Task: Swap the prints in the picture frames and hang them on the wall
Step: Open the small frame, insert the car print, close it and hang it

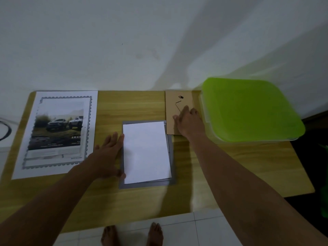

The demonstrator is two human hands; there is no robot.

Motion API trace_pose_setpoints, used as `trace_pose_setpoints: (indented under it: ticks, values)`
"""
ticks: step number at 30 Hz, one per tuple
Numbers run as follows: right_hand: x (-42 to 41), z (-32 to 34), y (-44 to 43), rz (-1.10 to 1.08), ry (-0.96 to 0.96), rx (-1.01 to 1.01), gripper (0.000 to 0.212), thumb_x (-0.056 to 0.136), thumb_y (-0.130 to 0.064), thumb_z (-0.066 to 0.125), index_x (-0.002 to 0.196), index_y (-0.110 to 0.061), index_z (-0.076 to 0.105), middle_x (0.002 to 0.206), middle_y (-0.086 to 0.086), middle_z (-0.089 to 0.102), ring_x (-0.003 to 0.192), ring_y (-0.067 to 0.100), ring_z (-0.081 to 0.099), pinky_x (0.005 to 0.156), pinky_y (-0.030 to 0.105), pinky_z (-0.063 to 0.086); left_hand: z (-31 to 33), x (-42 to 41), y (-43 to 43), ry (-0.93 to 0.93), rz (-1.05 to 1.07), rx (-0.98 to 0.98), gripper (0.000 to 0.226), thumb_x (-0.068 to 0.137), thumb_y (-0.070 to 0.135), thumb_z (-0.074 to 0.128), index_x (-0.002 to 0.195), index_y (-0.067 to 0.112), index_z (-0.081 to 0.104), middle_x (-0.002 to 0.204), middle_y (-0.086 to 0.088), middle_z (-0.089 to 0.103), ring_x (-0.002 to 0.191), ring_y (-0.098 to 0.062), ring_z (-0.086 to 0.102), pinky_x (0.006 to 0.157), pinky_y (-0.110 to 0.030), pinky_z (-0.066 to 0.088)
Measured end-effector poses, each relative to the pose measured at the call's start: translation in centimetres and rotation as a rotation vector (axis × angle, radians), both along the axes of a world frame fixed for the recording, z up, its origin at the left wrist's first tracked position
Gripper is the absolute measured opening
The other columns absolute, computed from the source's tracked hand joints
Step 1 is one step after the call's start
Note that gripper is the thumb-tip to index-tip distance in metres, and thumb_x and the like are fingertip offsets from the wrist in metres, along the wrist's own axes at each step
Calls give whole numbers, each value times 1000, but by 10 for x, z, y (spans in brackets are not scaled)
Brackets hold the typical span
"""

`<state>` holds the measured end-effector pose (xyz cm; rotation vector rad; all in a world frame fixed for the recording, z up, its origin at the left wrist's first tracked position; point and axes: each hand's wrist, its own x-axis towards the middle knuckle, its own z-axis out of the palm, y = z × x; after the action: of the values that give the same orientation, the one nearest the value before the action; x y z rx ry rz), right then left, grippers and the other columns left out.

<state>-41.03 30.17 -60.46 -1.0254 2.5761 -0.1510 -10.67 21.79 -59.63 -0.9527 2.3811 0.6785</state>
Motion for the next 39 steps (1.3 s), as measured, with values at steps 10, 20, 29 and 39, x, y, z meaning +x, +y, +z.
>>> trace_pose_setpoints:
  ticks: [10,20,29,39]
  values:
    - [3,-8,5,70,53,-146,40,97,-45,50,119,-12,45,124,21,49,119,39,48,95,51,47,10,2,-2,-34,-53,2,144,63,59,81,150,12,-24,158,-1,-27,146,-19,-24,121,-45,14]
    - [-3,-5,1,45,23,-114,39,98,-44,50,118,-12,47,126,20,49,121,39,49,97,52,46,12,1,2,-73,-85,-28,140,66,57,81,145,30,-31,159,-7,-26,147,-27,-21,119,-52,20]
    - [-13,2,-5,84,27,-86,22,99,-21,47,116,-9,47,120,18,51,116,36,49,92,48,48,15,-7,3,-139,-118,-50,132,70,54,79,144,40,-30,157,-10,-29,146,-33,-22,116,-58,22]
    - [-9,-3,-7,106,-16,-5,76,95,-61,42,150,-12,22,155,25,23,144,39,22,111,53,33,17,-3,1,-177,-166,-144,136,71,54,78,147,20,-30,159,-7,-25,149,-26,-12,117,-55,21]
